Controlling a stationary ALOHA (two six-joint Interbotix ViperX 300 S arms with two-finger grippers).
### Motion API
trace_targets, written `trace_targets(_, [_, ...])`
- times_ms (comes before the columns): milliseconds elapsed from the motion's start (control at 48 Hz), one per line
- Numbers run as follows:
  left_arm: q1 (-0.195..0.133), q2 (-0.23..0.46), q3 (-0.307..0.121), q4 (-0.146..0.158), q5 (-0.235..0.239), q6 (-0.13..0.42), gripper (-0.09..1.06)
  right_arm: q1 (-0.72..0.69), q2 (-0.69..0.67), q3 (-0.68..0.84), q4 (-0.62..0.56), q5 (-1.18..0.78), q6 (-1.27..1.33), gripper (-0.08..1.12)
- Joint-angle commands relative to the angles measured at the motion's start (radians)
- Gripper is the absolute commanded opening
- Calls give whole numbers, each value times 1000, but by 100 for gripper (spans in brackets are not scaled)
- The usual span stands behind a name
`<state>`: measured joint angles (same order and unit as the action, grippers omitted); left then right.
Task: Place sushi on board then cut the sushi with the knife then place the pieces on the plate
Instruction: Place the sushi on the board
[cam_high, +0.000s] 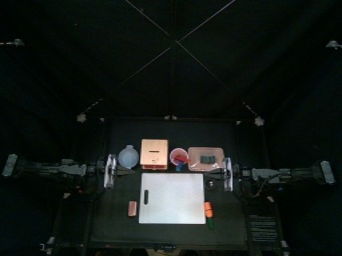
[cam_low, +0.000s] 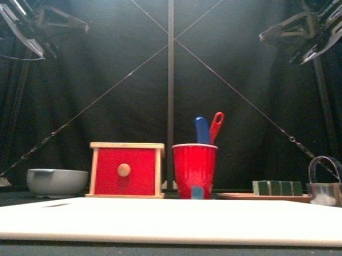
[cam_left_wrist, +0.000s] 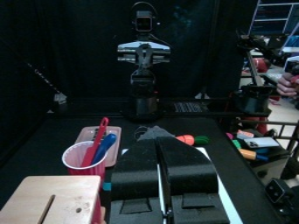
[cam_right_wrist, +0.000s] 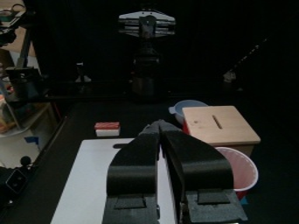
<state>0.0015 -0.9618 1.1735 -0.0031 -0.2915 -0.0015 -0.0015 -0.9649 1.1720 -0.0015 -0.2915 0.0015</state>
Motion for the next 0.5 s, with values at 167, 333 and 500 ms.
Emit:
trace_targets(167, [2, 97, 21, -2, -38, -2, -3, -55, 46, -6, 64, 31, 20, 9])
trace_targets(333, [0, 147, 25, 0, -117, 3, -2, -163, 72, -44, 123, 190, 20, 9])
trace_targets(500, [2, 181, 46, 5, -235, 5, -2, -314, 104, -97, 121, 436, 17, 11])
